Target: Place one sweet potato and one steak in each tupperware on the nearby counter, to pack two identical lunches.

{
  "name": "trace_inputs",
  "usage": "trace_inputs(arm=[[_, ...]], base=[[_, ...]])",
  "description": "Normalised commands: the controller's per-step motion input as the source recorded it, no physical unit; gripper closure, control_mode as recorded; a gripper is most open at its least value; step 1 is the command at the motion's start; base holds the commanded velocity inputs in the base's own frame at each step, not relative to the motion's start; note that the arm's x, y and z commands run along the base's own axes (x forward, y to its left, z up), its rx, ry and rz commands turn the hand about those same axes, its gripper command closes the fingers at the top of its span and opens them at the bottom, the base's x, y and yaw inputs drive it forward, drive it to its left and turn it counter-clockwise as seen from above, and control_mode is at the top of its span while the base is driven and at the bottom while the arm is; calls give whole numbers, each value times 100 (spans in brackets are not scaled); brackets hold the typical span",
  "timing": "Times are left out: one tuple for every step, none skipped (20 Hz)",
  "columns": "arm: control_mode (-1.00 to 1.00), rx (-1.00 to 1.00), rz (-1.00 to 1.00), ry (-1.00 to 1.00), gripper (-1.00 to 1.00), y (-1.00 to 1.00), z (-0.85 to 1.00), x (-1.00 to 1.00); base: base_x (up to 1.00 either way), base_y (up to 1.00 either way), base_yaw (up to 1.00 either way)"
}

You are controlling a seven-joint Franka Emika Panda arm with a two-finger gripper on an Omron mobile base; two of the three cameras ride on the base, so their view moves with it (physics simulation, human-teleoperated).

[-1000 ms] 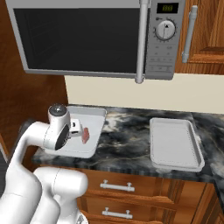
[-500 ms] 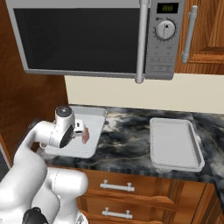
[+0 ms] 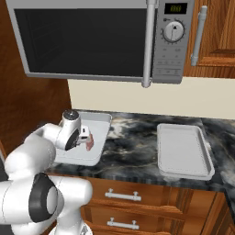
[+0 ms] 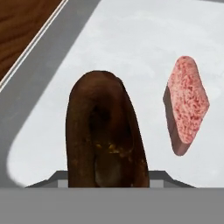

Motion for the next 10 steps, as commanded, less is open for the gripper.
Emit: trace_inputs(arm=[[-100,0,0,2,100,11,-28,32],[-100,0,0,0,100,12,-26,29],[-100,0,0,0,100,11,-22,29],[-100,0,0,0,100,10,-21,28],[-100,0,0,0,100,7,-18,28],[-100,0,0,0,100,2,-19,29],[-100,0,0,0,100,0,-19,29],[-100,0,0,0,100,0,-20,29],[-100,0,0,0,100,0,-23,29],[-100,0,0,0,100,0,-27,29]], base=[[0,0,0],[0,0,0],[0,0,0],[0,0,0],[0,0,0],[0,0,0],[0,0,0],[0,0,0],[0,0,0],[0,0,0]])
